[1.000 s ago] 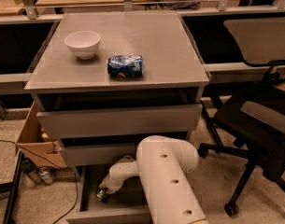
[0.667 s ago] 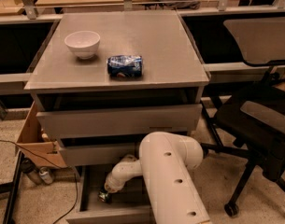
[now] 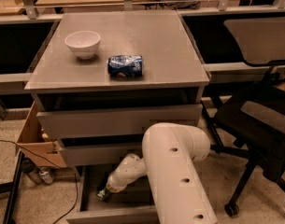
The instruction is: Pick green can from bottom drawer and place on counter
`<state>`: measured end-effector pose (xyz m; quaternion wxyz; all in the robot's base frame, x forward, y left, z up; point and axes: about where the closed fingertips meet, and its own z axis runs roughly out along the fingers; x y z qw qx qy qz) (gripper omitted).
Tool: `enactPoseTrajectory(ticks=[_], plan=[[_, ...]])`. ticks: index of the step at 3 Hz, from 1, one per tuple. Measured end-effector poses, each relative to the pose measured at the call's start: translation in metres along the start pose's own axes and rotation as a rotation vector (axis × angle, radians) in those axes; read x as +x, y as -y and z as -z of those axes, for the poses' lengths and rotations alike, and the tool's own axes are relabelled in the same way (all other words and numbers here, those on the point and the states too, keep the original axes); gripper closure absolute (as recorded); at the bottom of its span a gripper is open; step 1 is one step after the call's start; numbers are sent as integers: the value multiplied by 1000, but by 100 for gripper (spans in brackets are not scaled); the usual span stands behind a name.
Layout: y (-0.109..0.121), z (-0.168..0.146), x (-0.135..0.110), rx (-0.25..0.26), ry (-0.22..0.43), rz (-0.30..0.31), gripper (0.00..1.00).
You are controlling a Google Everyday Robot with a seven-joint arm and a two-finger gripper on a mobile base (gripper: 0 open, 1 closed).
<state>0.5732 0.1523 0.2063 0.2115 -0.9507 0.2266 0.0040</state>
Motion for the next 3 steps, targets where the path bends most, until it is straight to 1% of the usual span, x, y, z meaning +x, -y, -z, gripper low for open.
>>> enactPoseTrajectory(ticks=[1, 2, 3], plan=[[3, 19, -9, 5, -4, 7, 100], [4, 34, -23, 2, 7, 17, 100], [0, 61, -44, -31, 16, 38, 98]])
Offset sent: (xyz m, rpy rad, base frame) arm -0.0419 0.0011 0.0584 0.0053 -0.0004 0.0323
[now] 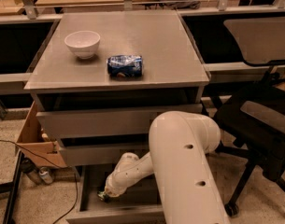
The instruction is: Pick green can from bottom drawer and place on counter
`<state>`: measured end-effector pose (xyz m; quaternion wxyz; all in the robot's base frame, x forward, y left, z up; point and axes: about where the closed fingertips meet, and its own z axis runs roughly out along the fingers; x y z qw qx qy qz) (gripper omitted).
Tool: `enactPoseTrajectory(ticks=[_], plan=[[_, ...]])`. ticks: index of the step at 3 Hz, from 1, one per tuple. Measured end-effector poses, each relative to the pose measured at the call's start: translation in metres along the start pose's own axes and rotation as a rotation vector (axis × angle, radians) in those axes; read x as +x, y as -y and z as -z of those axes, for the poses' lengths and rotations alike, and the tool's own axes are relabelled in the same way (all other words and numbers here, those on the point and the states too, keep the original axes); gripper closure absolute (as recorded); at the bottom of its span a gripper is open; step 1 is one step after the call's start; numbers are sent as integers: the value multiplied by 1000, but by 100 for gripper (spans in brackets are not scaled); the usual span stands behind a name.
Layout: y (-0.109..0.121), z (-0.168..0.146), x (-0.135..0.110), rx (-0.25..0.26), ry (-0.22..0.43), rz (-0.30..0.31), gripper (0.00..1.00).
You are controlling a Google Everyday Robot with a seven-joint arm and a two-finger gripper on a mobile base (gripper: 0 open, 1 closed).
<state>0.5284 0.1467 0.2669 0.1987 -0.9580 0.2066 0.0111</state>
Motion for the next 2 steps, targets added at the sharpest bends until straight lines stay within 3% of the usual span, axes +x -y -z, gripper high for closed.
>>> enactPoseTrajectory(ticks=[2], plan=[[-6, 35, -29, -39, -18, 39, 53]])
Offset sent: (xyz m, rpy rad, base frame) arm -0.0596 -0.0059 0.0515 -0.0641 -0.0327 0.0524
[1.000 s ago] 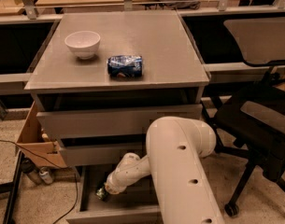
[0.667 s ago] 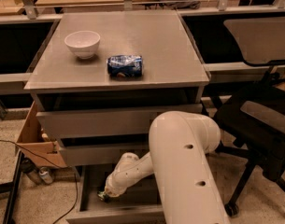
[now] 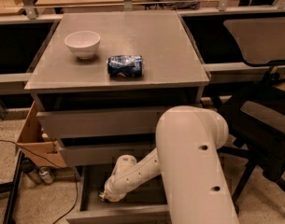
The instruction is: Pick green can from bottom drawer and place on counter
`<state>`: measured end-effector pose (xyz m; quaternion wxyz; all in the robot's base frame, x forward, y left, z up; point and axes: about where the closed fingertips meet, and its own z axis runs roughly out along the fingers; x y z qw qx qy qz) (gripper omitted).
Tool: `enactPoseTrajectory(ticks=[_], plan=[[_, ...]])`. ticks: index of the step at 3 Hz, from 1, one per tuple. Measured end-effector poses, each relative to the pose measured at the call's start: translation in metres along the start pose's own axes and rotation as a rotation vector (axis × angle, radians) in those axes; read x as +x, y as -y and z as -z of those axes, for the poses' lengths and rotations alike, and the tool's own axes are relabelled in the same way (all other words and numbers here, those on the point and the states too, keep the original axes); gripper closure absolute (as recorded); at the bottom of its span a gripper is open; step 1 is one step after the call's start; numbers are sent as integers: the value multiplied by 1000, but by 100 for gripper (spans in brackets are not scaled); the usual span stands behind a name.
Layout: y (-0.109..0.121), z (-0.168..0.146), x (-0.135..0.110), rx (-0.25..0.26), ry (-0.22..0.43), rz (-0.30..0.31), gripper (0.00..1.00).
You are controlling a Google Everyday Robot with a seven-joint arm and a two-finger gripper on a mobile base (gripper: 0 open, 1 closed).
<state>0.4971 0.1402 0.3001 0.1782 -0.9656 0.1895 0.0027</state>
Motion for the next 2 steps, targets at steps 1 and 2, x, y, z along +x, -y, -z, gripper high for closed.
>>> enactPoseTrajectory(ticks=[1, 2], plan=[[-3, 13, -15, -18, -8, 9, 28], [-6, 23, -29, -40, -20, 16, 5]])
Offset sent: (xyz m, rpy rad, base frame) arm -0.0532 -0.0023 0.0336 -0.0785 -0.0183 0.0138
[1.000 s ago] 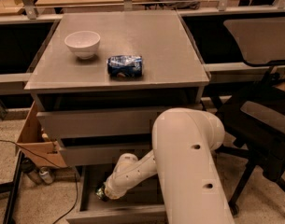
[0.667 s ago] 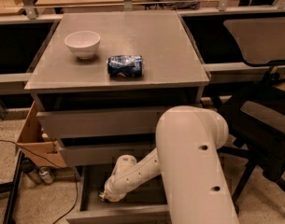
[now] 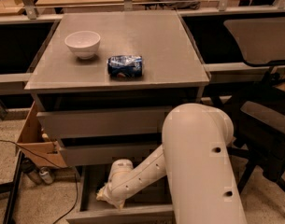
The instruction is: Pick green can from bottom drawer and place on counter
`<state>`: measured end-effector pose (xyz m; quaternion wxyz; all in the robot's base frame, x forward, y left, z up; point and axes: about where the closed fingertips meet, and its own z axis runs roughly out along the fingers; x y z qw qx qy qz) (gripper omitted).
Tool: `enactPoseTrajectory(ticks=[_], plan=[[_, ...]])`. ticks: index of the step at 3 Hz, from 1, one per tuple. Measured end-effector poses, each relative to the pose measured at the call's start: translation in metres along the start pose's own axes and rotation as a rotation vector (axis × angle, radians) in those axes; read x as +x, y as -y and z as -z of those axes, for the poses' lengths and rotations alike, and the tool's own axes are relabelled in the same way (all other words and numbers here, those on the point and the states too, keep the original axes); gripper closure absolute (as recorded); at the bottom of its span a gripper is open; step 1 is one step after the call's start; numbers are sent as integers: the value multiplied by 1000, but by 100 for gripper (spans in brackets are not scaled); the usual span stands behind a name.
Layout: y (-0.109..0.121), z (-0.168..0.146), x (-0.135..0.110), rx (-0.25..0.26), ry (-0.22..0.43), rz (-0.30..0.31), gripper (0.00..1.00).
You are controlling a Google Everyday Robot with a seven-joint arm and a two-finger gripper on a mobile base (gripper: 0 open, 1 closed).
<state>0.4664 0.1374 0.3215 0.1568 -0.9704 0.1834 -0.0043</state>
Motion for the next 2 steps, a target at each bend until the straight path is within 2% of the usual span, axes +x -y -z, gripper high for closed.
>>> enactPoseTrajectory(ticks=[1, 2], plan=[[-3, 6, -11, -10, -3, 0, 0], [-3, 6, -11, -10, -3, 0, 0]])
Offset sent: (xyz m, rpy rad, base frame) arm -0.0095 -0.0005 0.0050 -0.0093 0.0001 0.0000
